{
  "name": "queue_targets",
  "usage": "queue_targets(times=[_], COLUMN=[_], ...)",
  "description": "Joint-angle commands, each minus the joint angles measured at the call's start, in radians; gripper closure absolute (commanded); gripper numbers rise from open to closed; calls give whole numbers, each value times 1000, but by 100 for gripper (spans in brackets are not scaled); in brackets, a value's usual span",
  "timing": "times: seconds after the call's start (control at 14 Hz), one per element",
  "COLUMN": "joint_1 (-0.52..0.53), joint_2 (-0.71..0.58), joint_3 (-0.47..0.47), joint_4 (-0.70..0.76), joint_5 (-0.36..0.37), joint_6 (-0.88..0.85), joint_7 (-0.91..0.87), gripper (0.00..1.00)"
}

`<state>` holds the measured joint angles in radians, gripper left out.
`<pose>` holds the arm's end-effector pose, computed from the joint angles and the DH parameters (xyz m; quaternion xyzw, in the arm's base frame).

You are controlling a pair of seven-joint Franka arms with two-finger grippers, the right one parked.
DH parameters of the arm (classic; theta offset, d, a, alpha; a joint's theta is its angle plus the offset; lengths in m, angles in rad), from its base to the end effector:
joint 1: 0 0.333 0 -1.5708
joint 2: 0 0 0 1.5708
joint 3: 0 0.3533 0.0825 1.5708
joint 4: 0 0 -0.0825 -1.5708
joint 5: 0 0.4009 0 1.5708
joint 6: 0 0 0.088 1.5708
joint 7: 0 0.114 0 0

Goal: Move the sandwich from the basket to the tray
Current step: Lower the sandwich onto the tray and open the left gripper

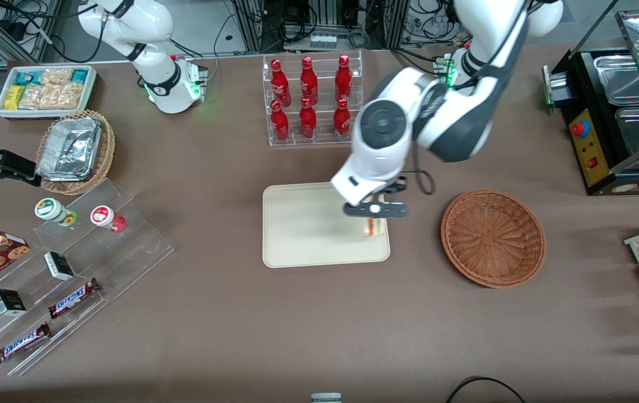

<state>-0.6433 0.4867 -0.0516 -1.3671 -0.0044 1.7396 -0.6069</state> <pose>0.5577 -0.4562 0.4510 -0.9974 0.0411 0.0538 0.0230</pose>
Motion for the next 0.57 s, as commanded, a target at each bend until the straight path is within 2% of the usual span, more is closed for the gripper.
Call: queue_targets(times=[0.0, 0.29, 0.5], joint_1=[-65, -124, -128], joint_2=[76, 156, 214], joint_3=[15, 15, 15], joint_4=[54, 53, 51], joint_5=[-3, 1, 0], joint_6=[40, 152, 219], joint_7=[-74, -123, -126], gripper=[100, 100, 100])
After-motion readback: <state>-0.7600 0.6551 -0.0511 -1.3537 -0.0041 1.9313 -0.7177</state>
